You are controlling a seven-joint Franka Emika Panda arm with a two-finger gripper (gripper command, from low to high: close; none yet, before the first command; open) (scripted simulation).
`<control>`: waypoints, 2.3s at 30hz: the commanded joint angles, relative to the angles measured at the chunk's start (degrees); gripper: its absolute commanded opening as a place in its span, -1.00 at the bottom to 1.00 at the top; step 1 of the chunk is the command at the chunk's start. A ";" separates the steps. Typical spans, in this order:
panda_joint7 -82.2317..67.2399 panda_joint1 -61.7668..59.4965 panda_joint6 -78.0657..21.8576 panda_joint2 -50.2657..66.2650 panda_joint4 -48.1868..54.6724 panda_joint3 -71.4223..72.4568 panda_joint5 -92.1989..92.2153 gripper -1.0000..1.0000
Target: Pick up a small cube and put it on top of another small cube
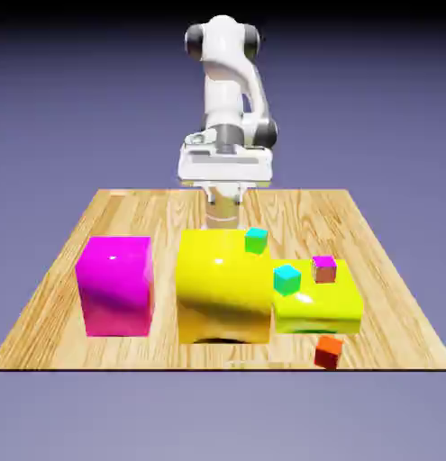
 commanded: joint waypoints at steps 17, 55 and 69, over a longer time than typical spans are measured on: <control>-25.18 35.30 -18.73 -11.98 15.87 -25.96 -14.23 0.00; -81.45 114.21 -60.61 -38.77 51.35 -83.97 -46.05 0.00; -97.66 137.88 -70.66 -48.21 61.10 -103.14 -57.20 0.00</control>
